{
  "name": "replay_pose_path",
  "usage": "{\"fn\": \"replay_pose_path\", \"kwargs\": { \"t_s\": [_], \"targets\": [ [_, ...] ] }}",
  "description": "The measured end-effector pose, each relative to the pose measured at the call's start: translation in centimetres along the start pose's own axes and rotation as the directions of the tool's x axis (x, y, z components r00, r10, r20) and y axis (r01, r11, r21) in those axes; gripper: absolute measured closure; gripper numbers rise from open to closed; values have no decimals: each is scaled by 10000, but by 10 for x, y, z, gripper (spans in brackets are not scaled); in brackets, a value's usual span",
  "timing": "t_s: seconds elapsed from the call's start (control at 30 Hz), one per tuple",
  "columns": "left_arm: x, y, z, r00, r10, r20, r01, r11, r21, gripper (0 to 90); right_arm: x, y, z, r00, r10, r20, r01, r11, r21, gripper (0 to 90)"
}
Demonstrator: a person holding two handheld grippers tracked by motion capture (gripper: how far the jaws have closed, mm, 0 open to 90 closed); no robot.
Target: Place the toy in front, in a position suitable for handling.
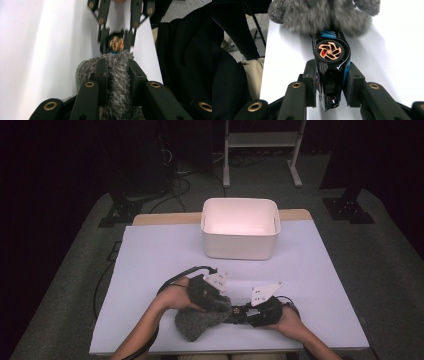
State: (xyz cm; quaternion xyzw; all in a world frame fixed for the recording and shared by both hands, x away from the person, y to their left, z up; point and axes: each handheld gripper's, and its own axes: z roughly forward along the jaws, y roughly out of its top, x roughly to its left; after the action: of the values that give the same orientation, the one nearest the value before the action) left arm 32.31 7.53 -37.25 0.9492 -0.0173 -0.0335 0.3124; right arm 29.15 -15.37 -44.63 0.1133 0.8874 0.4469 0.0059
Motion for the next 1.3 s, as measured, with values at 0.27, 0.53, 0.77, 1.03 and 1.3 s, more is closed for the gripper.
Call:
{"fn": "replay_pose_path", "kwargs": {
  "t_s": [0.27,0.53,0.77,1.03,1.3],
  "targets": [
    [-5,-32,-21,9972,-605,-435,589,9976,-360,734,0,0,0,10000,55,-57,-55,10000,4,663],
    [-4,-21,-13,9990,-343,-301,330,9986,-425,735,-1,0,1,10000,50,-78,-50,10000,8,662],
    [1,12,7,9993,374,75,-373,9992,-138,743,-1,0,1,10000,20,-36,-20,10000,21,661],
    [5,41,23,9963,818,261,-813,9965,-201,755,-2,1,1,10000,69,-69,-69,10000,-27,659],
    [8,39,31,9969,571,534,-571,9984,-1,751,-2,0,3,10000,13,-85,-13,10000,76,657]
  ]
}}
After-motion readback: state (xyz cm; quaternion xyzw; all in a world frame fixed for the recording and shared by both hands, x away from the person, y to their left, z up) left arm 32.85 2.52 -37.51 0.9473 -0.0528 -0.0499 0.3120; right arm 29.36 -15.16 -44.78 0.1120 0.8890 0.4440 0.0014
